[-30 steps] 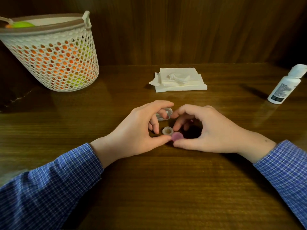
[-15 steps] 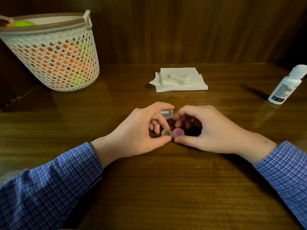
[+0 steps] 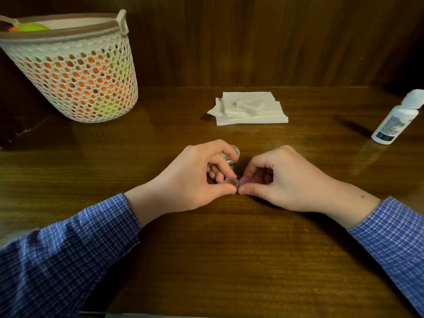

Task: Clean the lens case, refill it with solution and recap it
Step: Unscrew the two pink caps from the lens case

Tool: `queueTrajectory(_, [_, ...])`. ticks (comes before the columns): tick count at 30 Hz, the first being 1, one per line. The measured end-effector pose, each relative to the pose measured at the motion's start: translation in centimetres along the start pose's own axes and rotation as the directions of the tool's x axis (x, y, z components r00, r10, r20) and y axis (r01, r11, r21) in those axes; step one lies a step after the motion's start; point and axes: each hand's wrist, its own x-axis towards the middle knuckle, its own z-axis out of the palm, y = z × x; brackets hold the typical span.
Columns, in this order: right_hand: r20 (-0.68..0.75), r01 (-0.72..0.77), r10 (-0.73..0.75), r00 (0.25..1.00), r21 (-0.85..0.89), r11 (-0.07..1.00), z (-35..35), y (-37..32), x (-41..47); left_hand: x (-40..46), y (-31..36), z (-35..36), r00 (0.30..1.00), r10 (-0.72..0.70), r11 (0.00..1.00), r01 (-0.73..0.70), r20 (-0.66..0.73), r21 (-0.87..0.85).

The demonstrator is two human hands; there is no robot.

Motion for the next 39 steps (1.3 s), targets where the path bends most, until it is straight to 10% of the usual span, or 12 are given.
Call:
queueTrajectory(17, [-0.029, 0.082, -0.086, 0.996, -0.132, 0.988, -0.48, 0.13, -0.3, -0.06, 0.2, -0.06, 1.0, -0.008, 1.0, 0.008, -0.006, 0.014])
queueTrajectory(39, [-0.033, 0.03, -0.027, 0.999, 0.099, 0.995, -0.33, 0.35, -0.33, -0.17, 0.3, -0.04, 1.0, -0.03, 1.0, 0.03, -0.003, -0.01])
